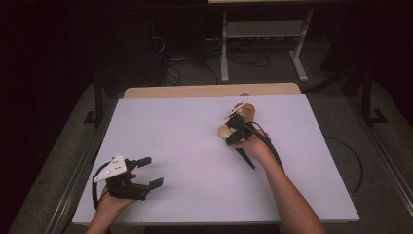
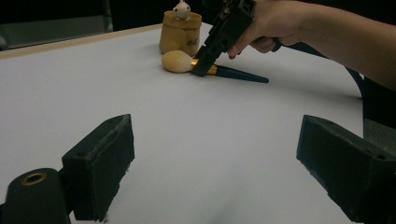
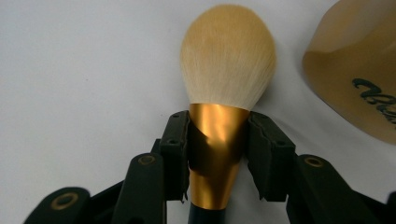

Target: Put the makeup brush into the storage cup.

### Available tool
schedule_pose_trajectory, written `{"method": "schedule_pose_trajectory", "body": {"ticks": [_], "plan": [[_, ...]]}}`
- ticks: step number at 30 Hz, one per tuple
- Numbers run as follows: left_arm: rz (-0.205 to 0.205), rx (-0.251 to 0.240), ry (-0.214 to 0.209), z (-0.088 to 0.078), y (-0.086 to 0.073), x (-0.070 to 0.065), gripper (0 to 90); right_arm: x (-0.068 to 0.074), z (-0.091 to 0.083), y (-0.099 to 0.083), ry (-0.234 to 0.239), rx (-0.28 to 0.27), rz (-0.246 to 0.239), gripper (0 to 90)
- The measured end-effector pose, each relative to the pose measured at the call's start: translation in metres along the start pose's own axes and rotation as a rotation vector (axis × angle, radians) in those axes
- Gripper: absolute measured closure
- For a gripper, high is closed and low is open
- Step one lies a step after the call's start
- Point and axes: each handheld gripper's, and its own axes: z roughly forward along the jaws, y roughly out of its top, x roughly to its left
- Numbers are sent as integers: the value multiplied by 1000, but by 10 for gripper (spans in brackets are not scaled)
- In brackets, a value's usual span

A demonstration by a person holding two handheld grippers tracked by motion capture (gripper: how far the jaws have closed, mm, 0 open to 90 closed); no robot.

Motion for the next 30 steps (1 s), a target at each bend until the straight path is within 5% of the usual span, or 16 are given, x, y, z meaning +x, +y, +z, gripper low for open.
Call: {"method": "schedule_pose_trajectory", "body": {"ticks": [12, 30], "plan": [[2, -1, 1, 0, 0, 0, 109, -1, -4, 0, 8, -11, 0, 604], [2, -2, 0, 0, 0, 0, 109, -3, -23, -1, 55, -97, 22, 608]]}}
